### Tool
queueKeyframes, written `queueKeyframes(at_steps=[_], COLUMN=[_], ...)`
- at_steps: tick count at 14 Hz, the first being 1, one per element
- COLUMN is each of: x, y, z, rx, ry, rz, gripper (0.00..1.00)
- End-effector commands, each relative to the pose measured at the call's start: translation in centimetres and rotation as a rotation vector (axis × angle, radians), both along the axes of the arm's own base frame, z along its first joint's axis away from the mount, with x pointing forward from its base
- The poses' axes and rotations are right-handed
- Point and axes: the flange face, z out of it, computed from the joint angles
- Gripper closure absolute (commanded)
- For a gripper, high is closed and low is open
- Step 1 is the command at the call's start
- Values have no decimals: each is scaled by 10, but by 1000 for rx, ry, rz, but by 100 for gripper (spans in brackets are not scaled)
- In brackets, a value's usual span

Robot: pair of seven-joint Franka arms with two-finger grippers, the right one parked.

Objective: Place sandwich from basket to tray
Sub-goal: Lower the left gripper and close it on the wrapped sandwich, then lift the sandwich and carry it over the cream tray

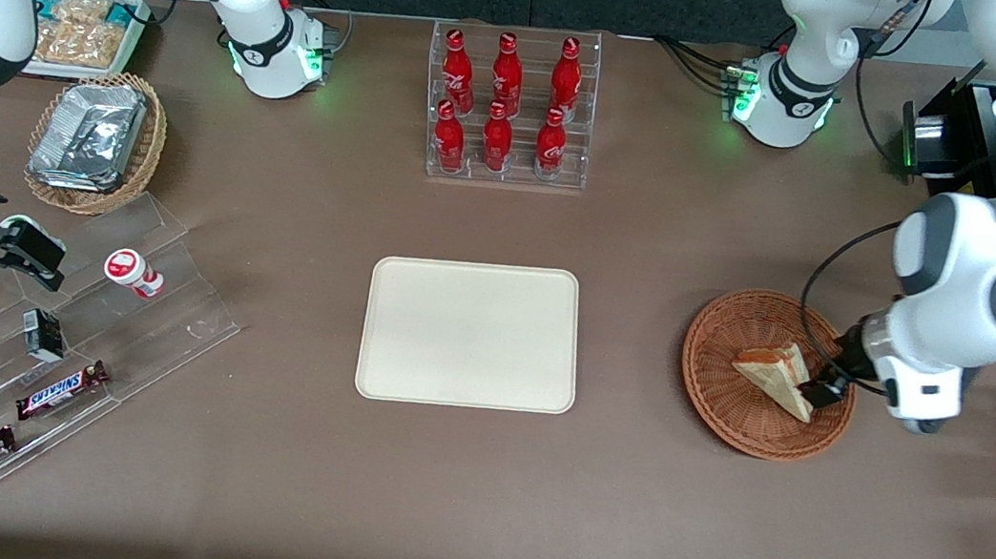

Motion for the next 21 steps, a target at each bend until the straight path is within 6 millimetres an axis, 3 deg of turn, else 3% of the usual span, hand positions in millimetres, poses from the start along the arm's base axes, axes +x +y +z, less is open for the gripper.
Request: queueKeyframes(at_steps=[1, 4, 8, 9, 10, 11, 12, 15, 16, 18, 20, 21], x=[-24, -37, -36, -35, -35, -33, -32, -28, -23, -14, -4, -5], y=[-1, 1, 3, 3, 3, 2, 2, -5, -17, -53, -113, -139], z=[-34, -78, -113, -116, -116, -112, -107, -70, -51, -4, 48, 63], rx=[3, 0, -6, -8, -7, 0, 17, 85, 96, 106, 100, 96], ry=[-38, -54, -64, -65, -65, -74, -81, -101, -87, -68, -50, -32], rz=[23, 22, 34, 34, 29, 11, -18, -133, -198, -357, -514, -593], gripper=[0, 0, 3, 27, 63, 83, 88, 100, 100, 100, 98, 97])
